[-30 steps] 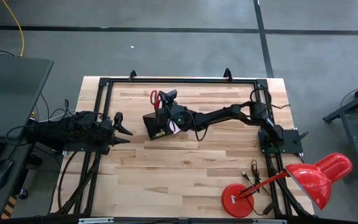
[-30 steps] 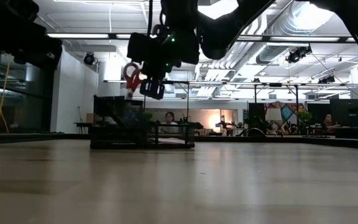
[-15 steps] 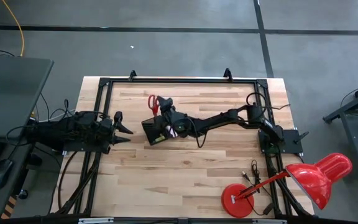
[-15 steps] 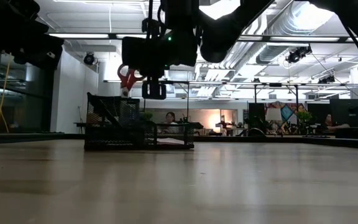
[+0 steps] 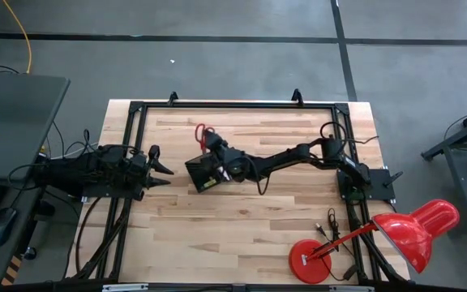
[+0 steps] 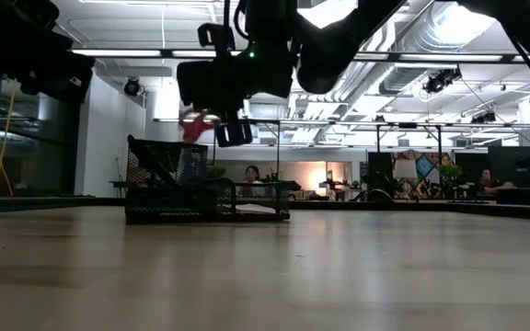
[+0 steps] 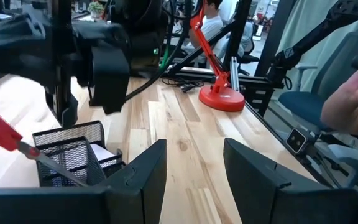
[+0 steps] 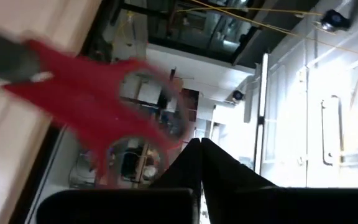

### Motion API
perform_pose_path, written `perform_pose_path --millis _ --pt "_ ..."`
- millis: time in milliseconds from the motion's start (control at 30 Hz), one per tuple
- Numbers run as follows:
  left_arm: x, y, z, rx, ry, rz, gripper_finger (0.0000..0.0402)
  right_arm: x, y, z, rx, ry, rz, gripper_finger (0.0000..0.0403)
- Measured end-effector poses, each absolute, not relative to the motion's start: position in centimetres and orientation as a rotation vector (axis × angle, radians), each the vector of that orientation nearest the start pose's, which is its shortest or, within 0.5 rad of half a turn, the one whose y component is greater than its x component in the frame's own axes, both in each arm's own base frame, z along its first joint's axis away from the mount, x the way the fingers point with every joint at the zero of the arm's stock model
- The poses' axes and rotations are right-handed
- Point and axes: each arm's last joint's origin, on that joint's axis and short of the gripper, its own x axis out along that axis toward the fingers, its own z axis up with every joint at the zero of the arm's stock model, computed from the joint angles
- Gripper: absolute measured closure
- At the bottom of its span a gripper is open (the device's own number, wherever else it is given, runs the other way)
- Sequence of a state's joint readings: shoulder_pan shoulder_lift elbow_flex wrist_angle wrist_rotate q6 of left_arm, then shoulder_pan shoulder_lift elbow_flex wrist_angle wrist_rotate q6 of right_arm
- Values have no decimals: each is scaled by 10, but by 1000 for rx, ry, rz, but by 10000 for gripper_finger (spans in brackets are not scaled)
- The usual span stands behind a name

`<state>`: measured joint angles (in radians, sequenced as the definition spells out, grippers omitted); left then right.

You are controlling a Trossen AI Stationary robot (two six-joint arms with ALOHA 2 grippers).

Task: Pick and place office supplies into organizer
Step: Put the red scissors into the black desk organizer

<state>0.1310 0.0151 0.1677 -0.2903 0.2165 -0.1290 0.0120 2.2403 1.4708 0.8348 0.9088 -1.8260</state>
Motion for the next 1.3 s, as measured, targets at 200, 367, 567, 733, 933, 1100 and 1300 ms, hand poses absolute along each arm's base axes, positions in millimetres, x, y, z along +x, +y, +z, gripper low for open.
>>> perform_pose_path --millis 200,367,567,733,933,1100,1300 --pt "84 5 190 -136 146 -71 256 487 -15 190 -1607 723 -688 400" --pt "84 5 190 -136 147 -70 256 488 -9 183 -1569 739 -637 401" --pt "84 6 189 -134 157 -51 256 485 -10 160 -1490 826 -487 402" --pt "84 6 189 -132 157 -24 256 485 -10 157 -1452 826 -463 402" --pt "84 7 189 -131 157 -11 256 485 -10 172 -1312 742 -676 403" --pt "84 11 184 -219 196 158 256 474 -13 196 -1081 721 -630 402" --pt "83 14 180 -218 238 252 256 451 -44 250 -700 715 -507 402"
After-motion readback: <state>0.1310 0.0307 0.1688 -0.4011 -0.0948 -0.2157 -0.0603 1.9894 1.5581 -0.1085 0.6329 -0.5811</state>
